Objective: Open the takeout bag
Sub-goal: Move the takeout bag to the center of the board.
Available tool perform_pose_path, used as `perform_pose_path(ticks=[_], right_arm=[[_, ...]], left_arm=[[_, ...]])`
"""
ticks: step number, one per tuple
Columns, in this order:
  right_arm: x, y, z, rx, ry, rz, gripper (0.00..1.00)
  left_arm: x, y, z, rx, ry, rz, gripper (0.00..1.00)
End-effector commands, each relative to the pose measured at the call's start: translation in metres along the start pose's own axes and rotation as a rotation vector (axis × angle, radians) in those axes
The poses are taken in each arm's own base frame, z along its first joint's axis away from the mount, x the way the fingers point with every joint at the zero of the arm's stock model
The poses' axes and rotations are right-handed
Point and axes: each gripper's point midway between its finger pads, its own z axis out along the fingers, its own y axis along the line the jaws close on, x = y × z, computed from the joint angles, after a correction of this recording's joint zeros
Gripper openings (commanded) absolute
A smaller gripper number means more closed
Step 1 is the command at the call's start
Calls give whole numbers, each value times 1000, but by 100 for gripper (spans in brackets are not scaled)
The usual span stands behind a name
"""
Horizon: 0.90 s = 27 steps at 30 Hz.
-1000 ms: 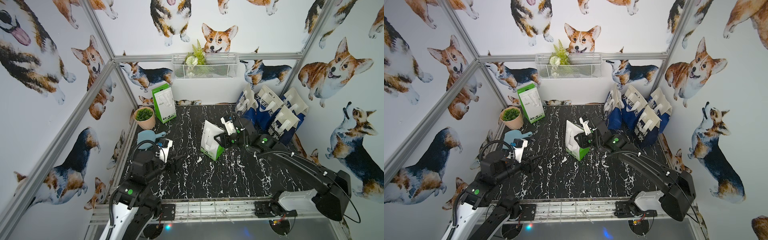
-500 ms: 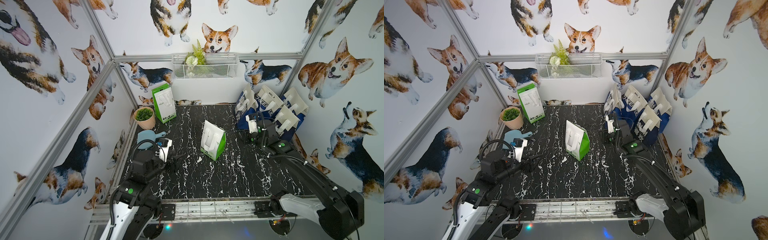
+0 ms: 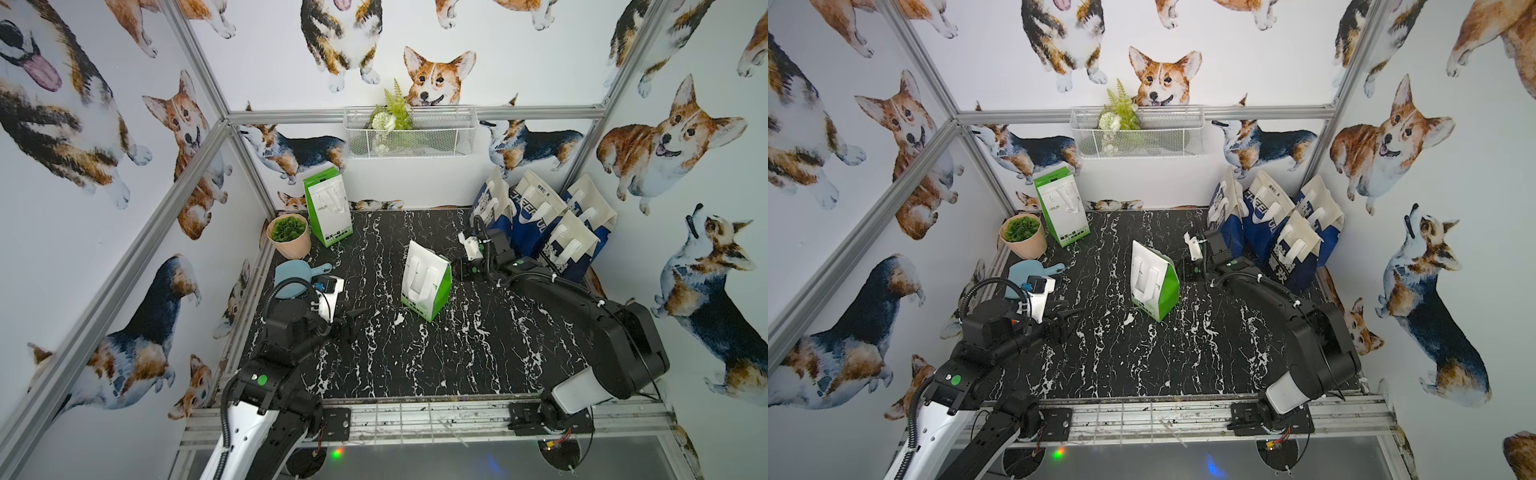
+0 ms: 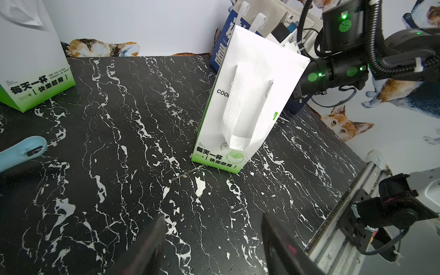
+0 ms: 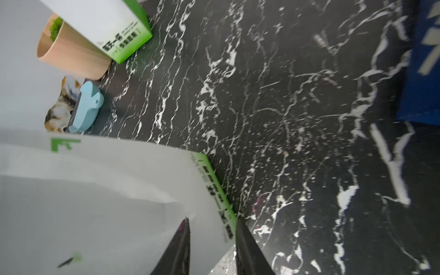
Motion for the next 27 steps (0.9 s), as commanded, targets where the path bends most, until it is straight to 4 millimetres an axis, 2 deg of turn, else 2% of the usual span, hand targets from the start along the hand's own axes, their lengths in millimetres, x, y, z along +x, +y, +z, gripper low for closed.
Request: perform_pose_path(ticks=[1, 5, 10, 19, 24, 27], right_arm=[[15, 12, 4, -23, 17, -10, 33], [32, 19, -1, -27, 37, -10, 32], [55, 39, -8, -59, 60, -31, 32], [84, 66, -10, -114, 98, -26, 31], [90, 60, -5, -77, 101, -36, 32], [92, 56, 2, -62, 105, -39, 32]], left_arm=[[-2, 0, 0, 0, -7, 11, 66], [-1, 0, 0, 2, -6, 10, 66], [-2, -1, -1, 4, -9, 10, 66], [-2, -1, 0, 10, -8, 4, 66], [-4, -6, 7, 51, -4, -28, 66], [-12, -9, 12, 86, -26, -65, 69]])
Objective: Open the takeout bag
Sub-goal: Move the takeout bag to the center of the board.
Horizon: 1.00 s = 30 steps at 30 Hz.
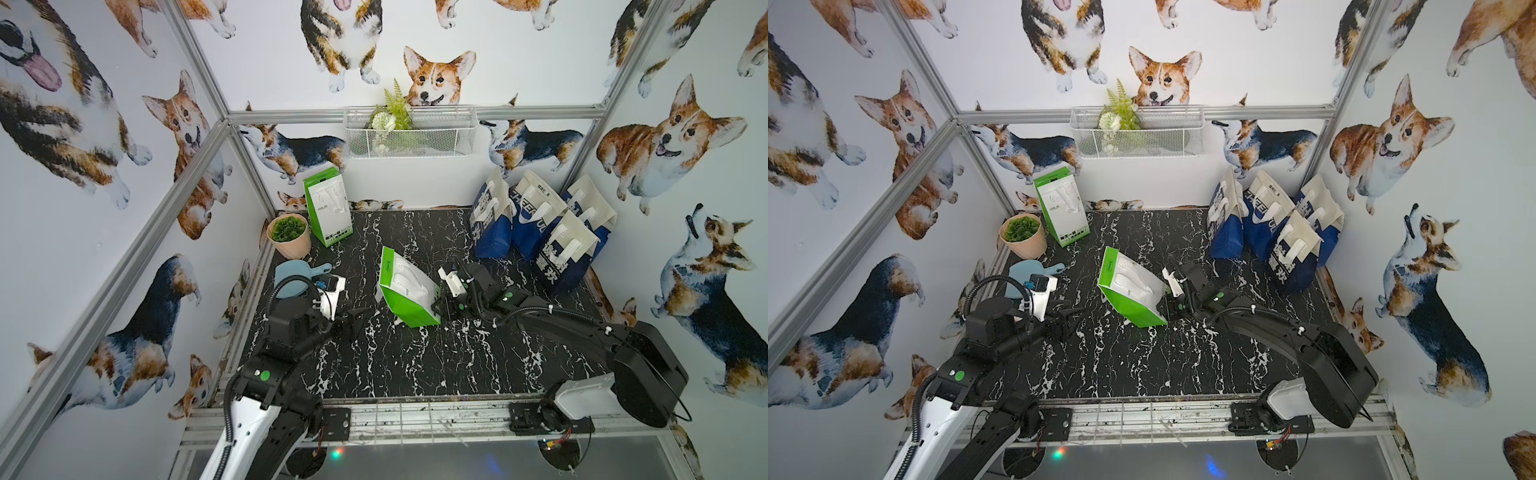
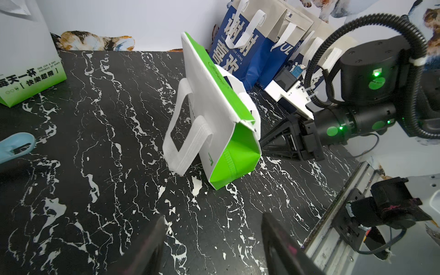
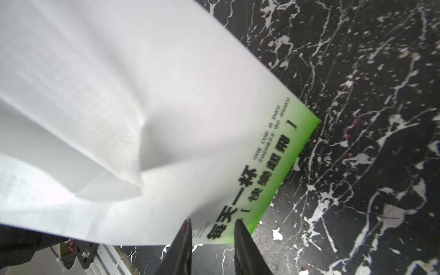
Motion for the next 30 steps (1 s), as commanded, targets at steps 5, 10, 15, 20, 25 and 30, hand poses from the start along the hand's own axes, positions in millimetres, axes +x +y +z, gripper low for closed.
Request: perform_pose_path(ticks=[5, 10, 15, 20, 25, 30], right_arm=[[1, -6, 25, 3, 12, 28, 32], [6, -11, 35, 14, 26, 23, 32], [11, -14, 44, 10, 39, 27, 32], [13, -12, 52, -18, 40, 39, 32], [14, -13, 54, -18, 37, 36, 32], [17, -14, 56, -23, 46, 36, 32]], left_arm=[[-30, -3, 5, 34, -102, -65, 74], [-30, -9, 21, 102, -108, -136, 74], [-24, -7, 40, 72, -87, -101, 74], [-20, -11, 66, 40, -73, -29, 77], [-7, -21, 88, 18, -71, 34, 78], [-11, -9, 110, -81, -145, 86, 82]])
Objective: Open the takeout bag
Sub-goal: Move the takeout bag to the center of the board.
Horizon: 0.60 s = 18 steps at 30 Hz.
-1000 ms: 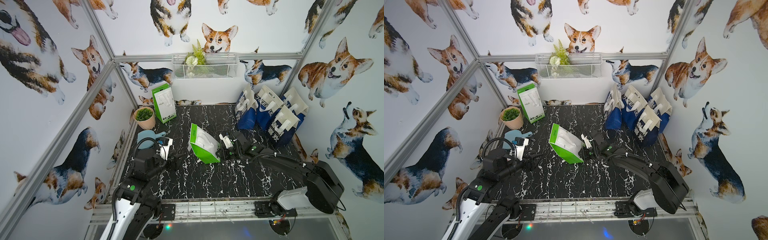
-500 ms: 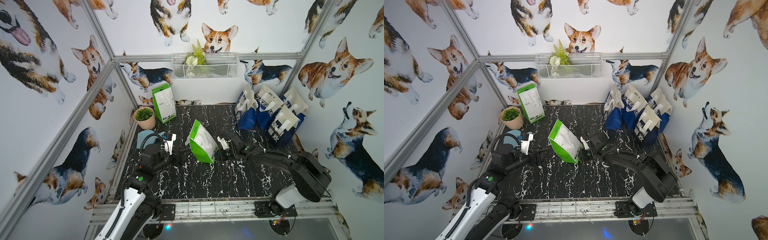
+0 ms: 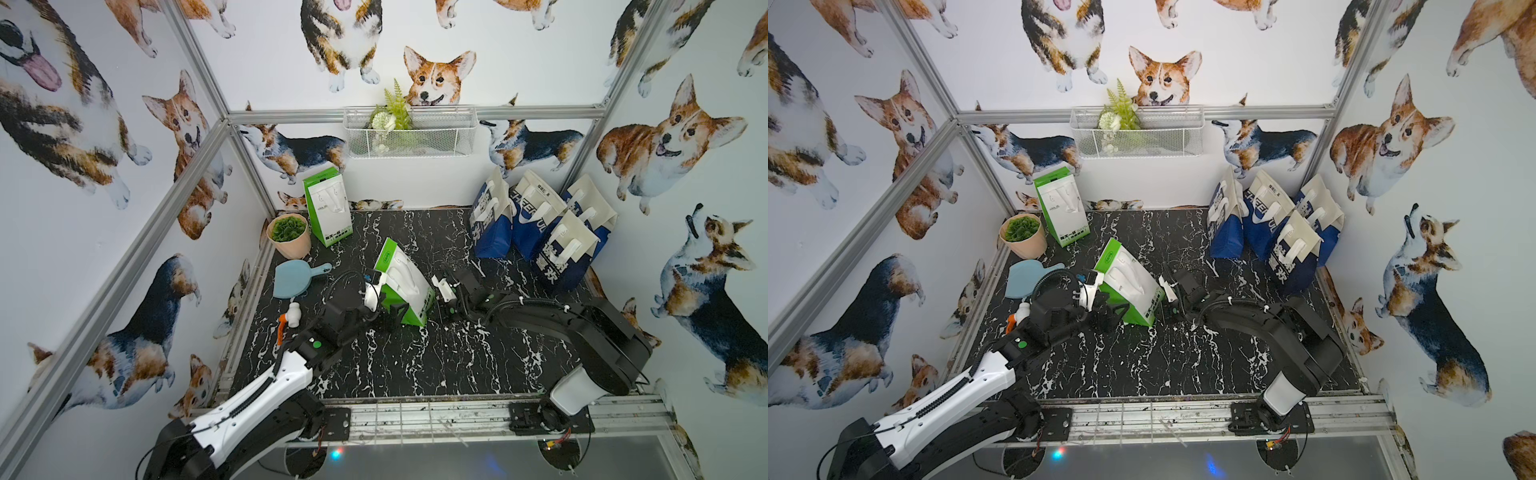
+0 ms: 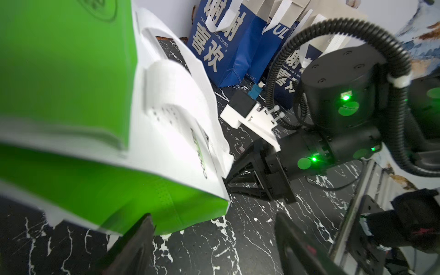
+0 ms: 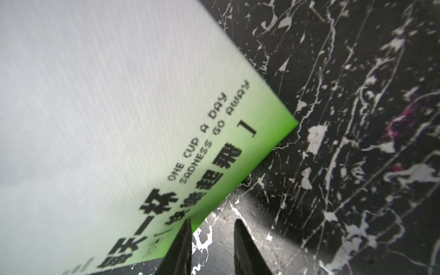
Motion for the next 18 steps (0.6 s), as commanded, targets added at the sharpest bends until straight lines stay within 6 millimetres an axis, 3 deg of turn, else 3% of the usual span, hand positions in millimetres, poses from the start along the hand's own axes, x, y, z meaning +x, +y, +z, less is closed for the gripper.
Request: perform_pose_path(ticks=[1, 5, 11, 15, 18], right_arm=[[-6, 7, 1, -32, -24, 5, 32], [-5, 6, -2, -30, -28, 0, 32], [-4, 4, -7, -16, -36, -19, 32], [-4, 6, -12, -19, -44, -31, 32], [-5, 5, -21, -6, -53, -53, 32]], left_arm=[[-32, 18, 12, -121, -139, 47, 82], [-37, 21, 29, -141, -135, 44, 67], [-33, 0, 39, -75, -140, 102, 18], [-35, -14, 36, -5, -153, 181, 1], [-29, -23, 33, 47, -134, 253, 0]])
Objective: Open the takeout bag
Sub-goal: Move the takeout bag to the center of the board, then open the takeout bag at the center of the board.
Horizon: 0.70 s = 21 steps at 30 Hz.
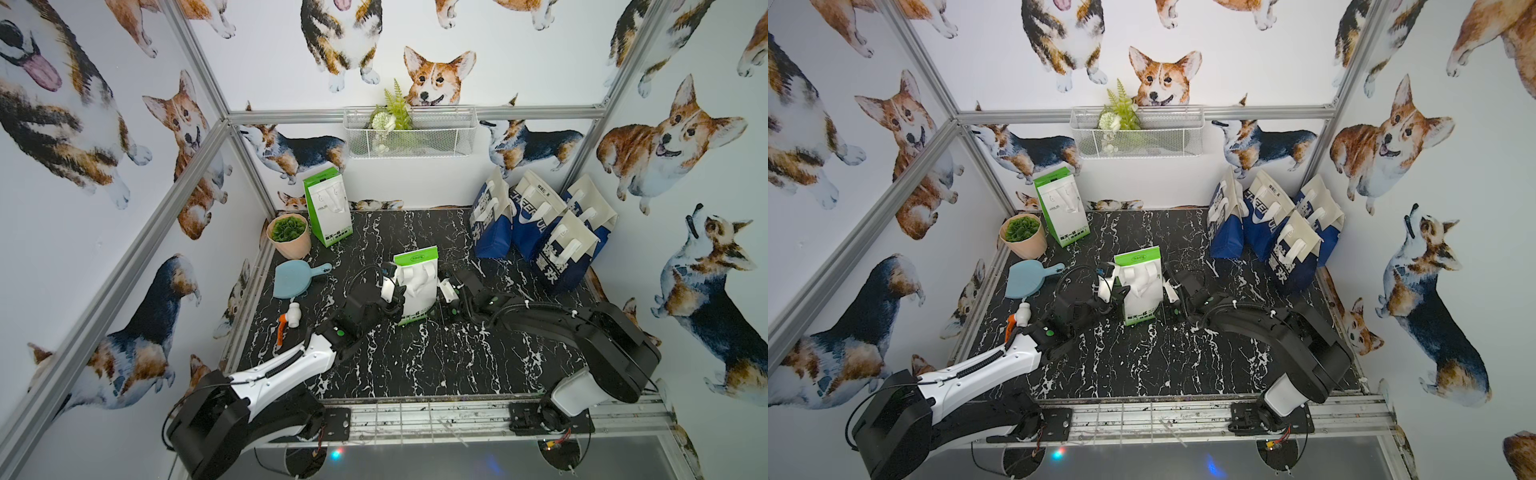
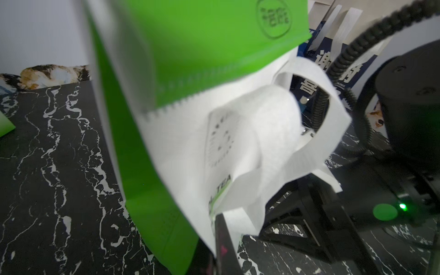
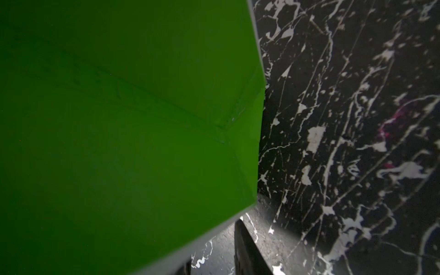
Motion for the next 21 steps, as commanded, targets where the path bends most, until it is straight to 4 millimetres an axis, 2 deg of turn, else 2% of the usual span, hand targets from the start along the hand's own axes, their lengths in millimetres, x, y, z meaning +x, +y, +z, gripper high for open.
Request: perform_pose_path(ticks=[1, 4, 11, 15, 17, 21], right_arm=[[-3, -1, -11, 21, -20, -34, 32], [-6, 1, -27, 32, -47, -61, 32], [-10, 13, -74, 28, -108, -158, 33], [-13, 31, -107, -14, -146, -212, 35], [-17, 33, -124, -4, -186, -234, 35], [-20, 35, -150, 11, -255, -292, 37]], left_arm=[[-16, -18, -5, 94, -65, 115, 0], [-8, -21, -7, 121, -46, 167, 0], [-5, -34, -21, 206, -103, 198, 0], [4, -38, -18, 236, -85, 185, 16], [7, -38, -16, 238, -93, 171, 25], [11, -39, -19, 257, -125, 154, 33]])
